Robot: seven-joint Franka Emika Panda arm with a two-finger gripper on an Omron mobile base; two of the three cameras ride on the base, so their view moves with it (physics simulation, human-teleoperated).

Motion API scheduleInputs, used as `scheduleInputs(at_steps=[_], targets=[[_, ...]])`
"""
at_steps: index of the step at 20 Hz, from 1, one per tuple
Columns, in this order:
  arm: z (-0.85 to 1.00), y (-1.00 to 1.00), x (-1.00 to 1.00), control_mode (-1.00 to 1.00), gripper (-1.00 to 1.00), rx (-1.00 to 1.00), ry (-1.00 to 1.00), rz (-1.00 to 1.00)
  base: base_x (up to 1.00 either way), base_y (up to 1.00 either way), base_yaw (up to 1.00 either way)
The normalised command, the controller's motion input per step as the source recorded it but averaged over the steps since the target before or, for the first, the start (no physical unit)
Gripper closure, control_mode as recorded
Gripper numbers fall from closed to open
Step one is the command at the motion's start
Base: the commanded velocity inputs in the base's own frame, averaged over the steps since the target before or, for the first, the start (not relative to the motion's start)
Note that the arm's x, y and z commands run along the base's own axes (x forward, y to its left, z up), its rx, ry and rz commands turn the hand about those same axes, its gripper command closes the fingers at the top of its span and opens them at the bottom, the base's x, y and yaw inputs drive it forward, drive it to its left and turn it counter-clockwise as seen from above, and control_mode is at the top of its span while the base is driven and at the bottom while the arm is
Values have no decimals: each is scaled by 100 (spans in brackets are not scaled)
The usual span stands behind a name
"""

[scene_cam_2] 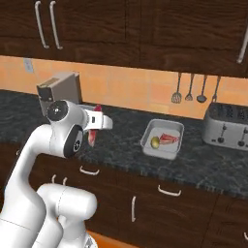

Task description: Place one cucumber and one steak in each tupperware on the nearby counter, to pack two identical lunches.

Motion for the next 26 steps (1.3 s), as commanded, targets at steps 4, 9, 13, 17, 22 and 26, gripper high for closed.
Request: scheduleInputs(at_steps=[4, 9, 13, 17, 22, 26], targets=[[0, 0, 0, 100, 100, 0, 0, 0, 85, 100, -10], [0, 0, 0, 100, 100, 0, 0, 0, 69, 97, -19], [-37, 2, 50, -100, 100, 2, 9, -5, 39, 26, -9], [-100, -37, 100, -100, 100, 19, 19, -4, 0, 0, 0], [-56, -22, 100, -100, 100, 10, 2, -1, 0, 0, 0], [-52, -4, 97, -100, 100, 0, 1, 0, 0, 0, 0]])
